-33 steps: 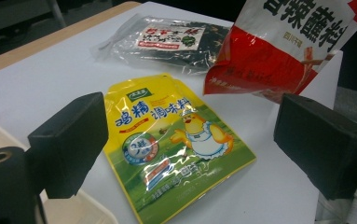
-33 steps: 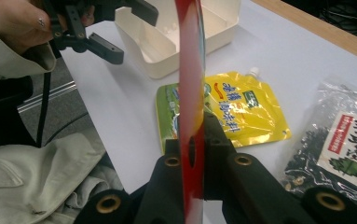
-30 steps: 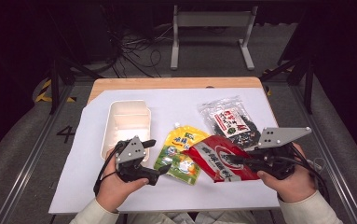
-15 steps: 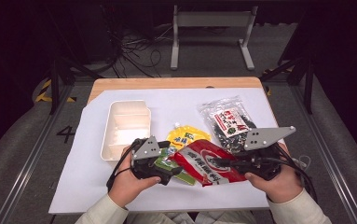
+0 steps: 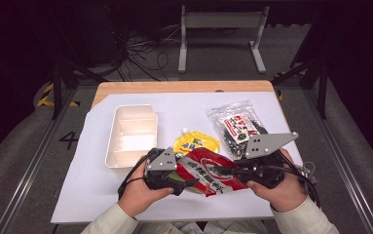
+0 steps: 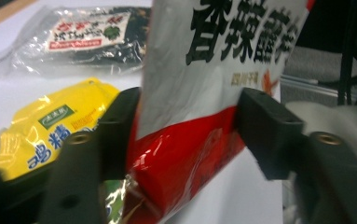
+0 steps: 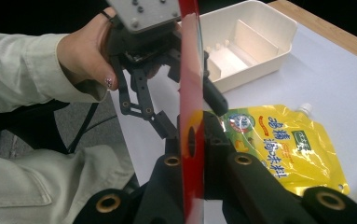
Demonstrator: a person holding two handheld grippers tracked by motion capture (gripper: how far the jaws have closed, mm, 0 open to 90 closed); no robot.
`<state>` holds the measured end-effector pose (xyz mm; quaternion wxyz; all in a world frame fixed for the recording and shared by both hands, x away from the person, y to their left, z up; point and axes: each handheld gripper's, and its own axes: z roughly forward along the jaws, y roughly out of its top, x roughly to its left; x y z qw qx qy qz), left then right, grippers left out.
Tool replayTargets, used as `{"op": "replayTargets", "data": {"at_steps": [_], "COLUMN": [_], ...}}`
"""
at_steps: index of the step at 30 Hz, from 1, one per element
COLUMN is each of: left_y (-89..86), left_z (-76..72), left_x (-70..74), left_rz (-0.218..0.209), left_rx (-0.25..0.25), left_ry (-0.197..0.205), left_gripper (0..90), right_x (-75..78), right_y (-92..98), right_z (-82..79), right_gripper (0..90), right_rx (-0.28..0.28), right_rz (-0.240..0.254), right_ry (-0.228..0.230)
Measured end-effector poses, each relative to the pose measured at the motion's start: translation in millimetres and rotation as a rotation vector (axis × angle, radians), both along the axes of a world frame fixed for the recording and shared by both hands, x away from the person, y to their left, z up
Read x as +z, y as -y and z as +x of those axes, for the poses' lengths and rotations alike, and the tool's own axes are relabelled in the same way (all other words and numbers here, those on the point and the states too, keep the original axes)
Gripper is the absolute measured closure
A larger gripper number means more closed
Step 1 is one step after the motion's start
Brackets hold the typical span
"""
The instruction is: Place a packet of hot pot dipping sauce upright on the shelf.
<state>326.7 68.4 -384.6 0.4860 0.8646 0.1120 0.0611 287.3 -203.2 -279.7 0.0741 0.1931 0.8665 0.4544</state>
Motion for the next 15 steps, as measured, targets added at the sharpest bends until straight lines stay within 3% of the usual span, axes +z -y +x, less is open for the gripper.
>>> {"op": "replayTargets", "data": {"at_steps": [3,5,11,15], "left_y": [-3.4,-3.7,-2.6,-6.6], "left_z": [0.9,-0.7,-4.2,-3.1], "left_x": [-0.6,0.1,3.7,6.5], "left_rz": [0.003,-0.004,0.024,0.020], "left_rx": [-0.033,-0.041,-0.046,-0.036], "left_ry": [-0.036,-0.036,-0.074,-0.086], "left_gripper": [61.8,73.8,78.2,79.1], "right_x": [-0.6,-0.9,-2.6,-4.6], "right_y": [2.6,6.1,9.4,11.4], "right_z": [1.8,3.0,4.7,4.8], "right_gripper": [88.7,88.5,88.1,79.7], "right_rx": [-0.014,-0.027,-0.036,-0.044], "right_rz": [0.000,0.008,0.015,0.042], "right_ry": [0.004,0.014,0.013,0.028]}}
